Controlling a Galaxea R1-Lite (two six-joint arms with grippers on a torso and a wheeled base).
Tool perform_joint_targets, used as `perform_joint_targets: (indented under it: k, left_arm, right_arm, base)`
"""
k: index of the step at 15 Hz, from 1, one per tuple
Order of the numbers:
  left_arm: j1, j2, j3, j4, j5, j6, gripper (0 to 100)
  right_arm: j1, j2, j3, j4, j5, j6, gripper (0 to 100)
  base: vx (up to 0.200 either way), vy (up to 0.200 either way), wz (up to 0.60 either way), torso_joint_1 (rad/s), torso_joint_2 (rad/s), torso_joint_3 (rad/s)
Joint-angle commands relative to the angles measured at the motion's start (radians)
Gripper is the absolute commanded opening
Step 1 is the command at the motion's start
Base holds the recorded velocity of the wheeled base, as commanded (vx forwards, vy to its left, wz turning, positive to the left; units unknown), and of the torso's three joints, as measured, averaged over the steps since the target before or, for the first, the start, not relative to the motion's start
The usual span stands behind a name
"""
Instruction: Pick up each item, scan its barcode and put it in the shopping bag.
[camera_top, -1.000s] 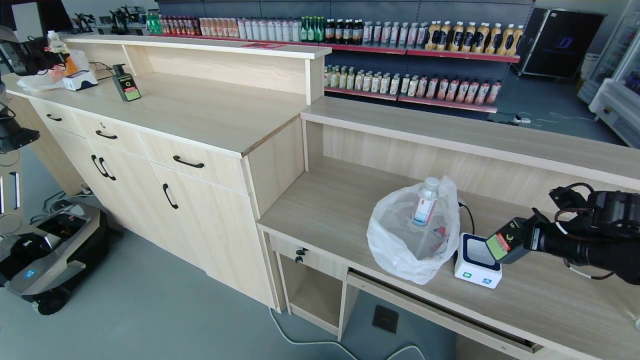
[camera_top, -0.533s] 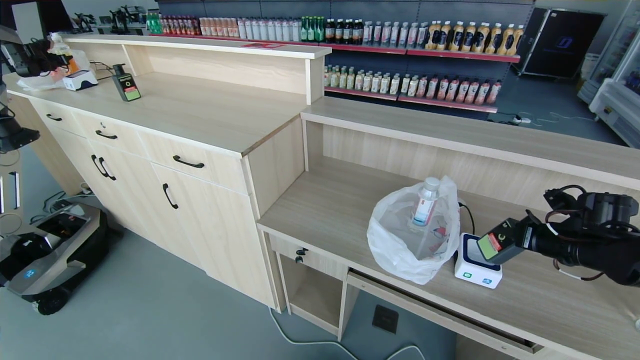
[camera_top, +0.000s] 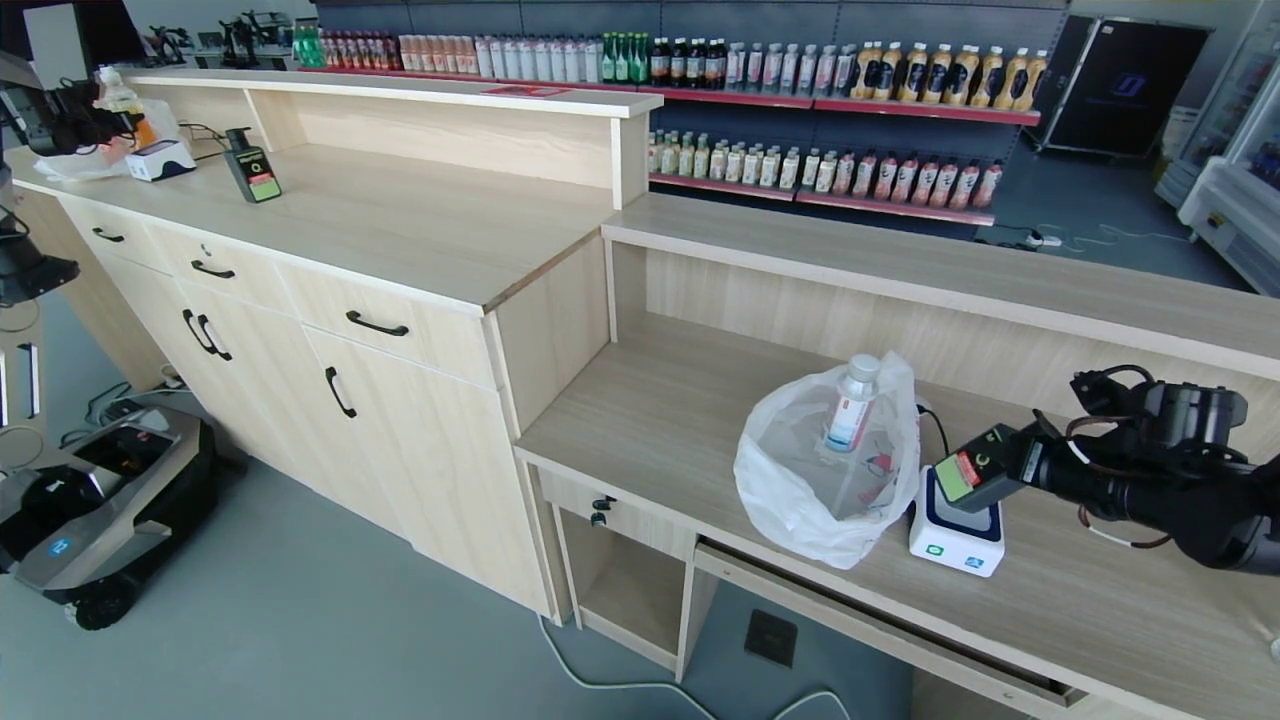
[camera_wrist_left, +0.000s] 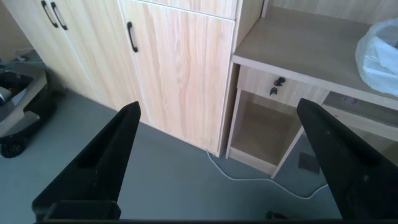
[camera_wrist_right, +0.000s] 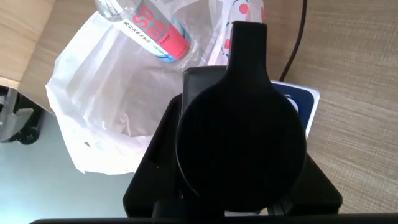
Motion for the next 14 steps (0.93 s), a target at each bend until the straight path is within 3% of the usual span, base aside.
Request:
perform_joint_targets:
  k: [1,14]
  left_arm:
    - [0.000,0.000,0.000,0.000,0.000,0.000,100]
    - [0.000,0.000,0.000,0.000,0.000,0.000,100]
  right_arm:
    - [0.009,0.021,-0.019,-0.002,-0.003,0.001,0]
    - [0.013,0.062,-0.022,-0.062,-0.005,0.049,0]
  base:
    - [0.000,0.000,0.00,0.000,0.00,0.000]
    - [0.000,0.000,0.00,0.000,0.00,0.000]
